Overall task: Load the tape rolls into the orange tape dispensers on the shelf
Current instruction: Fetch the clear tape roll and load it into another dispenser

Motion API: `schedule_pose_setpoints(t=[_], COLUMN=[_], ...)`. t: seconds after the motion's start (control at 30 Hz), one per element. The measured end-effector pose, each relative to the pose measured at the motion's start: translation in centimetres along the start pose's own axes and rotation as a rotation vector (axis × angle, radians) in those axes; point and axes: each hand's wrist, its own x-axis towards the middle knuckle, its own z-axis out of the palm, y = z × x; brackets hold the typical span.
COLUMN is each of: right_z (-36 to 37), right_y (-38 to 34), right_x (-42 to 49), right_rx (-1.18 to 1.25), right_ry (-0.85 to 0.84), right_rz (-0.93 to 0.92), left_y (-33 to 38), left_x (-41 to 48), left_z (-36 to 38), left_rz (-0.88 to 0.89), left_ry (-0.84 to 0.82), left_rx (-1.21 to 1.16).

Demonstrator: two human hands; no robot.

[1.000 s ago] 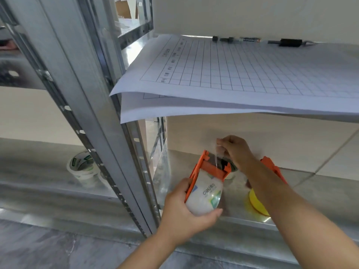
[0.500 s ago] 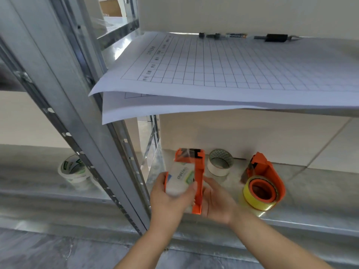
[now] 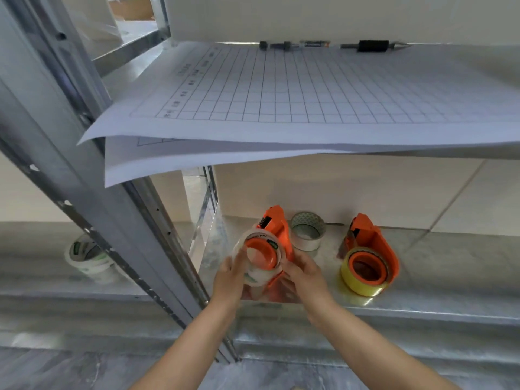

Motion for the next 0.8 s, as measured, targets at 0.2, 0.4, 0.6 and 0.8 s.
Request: schedule_pose_setpoints(t=[0.2, 0.4, 0.6, 0.8], right_z=[0.4, 0.8, 0.3, -3.3], right_y=[0.1, 0.5, -0.1, -1.2], right_x=[1.5, 1.3, 1.4, 3.0], right_rx=[-0.278, -0.348, -0.308, -0.328], right_ry=[0.025, 0.034, 0.043, 0.347], right_rz=[-0.169, -0.207, -0.111, -0.199], left_y=[-1.6, -2.1, -0.7, 3.4], left_x=[1.0, 2.2, 1.8, -1.4], left_z=[0.3, -0.6, 0.3, 4.3], left_rz=[-0.039, -0.005, 0.040, 0.535], left_ry=[-0.051, 0.091, 0.175, -0.009], left_rx=[0.126, 0.432, 0.522, 0.326])
